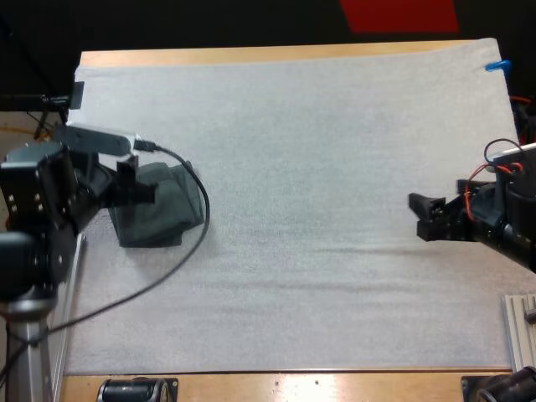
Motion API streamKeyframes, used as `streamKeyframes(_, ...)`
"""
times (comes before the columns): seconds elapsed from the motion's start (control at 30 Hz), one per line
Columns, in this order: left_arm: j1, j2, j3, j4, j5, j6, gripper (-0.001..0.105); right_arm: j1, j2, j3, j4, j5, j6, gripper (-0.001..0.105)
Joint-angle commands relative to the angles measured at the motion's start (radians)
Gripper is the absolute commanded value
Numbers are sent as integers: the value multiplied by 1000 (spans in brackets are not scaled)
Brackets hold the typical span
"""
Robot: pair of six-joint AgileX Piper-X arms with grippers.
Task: Pick towel from pile fold and stack
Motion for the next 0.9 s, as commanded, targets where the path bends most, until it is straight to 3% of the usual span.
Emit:
streamKeyframes(0.0, -15, -20, 20, 17, 0, -14, 52, -22, 0, -4, 12, 56, -43, 71)
streamKeyframes(0.4, -26, -258, 220, 53, 0, 6, 52, -393, -51, -4, 69, 28, -142, 71)
streamKeyframes(0.63, -26, -412, 242, 53, -3, 17, 52, -436, -166, 15, 73, 30, -142, 71)
streamKeyframes(0.87, -28, -592, 242, 80, -3, 56, 52, -436, -466, 163, 70, 32, -150, 71)
